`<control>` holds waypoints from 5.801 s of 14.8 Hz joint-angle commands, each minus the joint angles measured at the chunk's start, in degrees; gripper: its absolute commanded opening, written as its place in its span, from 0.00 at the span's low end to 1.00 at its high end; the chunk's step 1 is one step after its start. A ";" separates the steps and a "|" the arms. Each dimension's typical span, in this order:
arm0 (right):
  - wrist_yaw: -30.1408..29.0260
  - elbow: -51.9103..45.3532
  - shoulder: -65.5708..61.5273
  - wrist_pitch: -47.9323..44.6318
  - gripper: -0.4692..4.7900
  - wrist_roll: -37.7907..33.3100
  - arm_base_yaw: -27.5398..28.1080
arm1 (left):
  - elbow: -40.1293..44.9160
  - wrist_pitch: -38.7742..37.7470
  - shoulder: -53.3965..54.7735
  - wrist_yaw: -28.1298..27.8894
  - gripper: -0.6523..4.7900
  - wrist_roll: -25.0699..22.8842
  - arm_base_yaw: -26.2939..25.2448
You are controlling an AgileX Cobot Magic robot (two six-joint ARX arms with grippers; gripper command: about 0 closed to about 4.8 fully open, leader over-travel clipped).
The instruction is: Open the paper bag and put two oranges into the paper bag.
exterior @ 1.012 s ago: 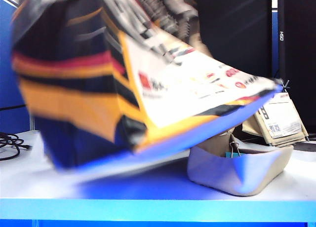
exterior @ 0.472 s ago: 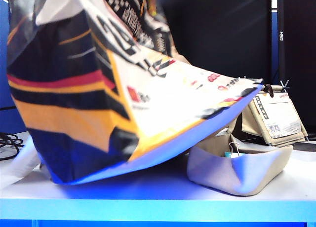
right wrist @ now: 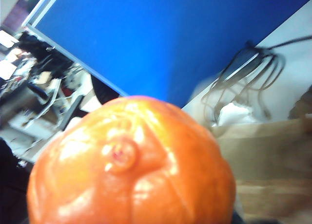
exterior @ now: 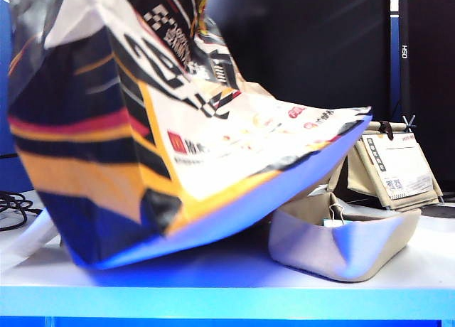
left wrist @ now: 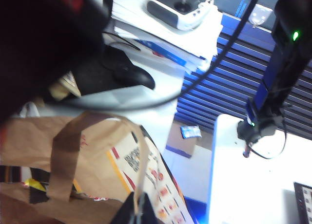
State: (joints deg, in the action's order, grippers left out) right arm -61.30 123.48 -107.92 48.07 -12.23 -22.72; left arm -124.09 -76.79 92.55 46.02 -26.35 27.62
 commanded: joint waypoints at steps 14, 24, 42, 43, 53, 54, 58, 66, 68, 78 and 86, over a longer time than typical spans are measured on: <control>4.63 0.28 -2.67 -10.78 0.08 -3.43 -0.20 | -2.80 10.78 3.26 -10.56 0.11 -5.38 -7.39; 1.53 0.31 -7.15 -17.16 0.09 -9.07 2.67 | -2.80 5.90 3.28 -4.37 0.11 -6.64 -7.37; 1.16 6.03 -6.91 -25.75 0.53 -17.79 4.83 | -2.80 9.20 3.28 -10.25 0.11 -6.64 -7.37; 1.44 11.15 -6.88 -25.83 0.41 -17.75 5.62 | -2.80 12.39 3.28 -10.23 0.11 -6.43 -7.37; 1.05 15.28 -6.71 -23.45 0.41 -17.51 6.21 | -2.82 17.03 3.28 -14.97 1.00 -2.69 -7.37; 0.96 15.28 -6.69 -23.47 0.41 -17.44 6.21 | -2.95 17.40 3.28 -14.99 1.00 -2.03 -7.37; 1.16 15.28 -5.44 -23.52 0.27 -14.71 6.25 | -3.06 21.92 0.98 -20.04 1.00 -0.59 -7.39; 22.23 15.28 17.77 -3.56 0.07 9.18 15.76 | -2.99 33.11 -18.82 -35.52 0.21 10.34 -18.64; 25.42 15.26 23.52 8.22 0.07 14.86 17.55 | -2.99 30.97 -24.26 -35.52 0.20 10.51 -22.05; 44.00 0.68 52.72 15.43 0.07 18.23 17.92 | 48.50 52.59 -67.45 -43.69 0.15 18.21 -22.05; 43.25 -61.26 90.73 -17.40 0.08 11.76 17.86 | 79.62 57.27 -83.78 -36.79 0.16 22.58 -22.01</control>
State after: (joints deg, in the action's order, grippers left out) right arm -17.12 66.48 -19.03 34.65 0.21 -4.84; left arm -46.02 -19.94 8.60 8.91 -2.11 5.61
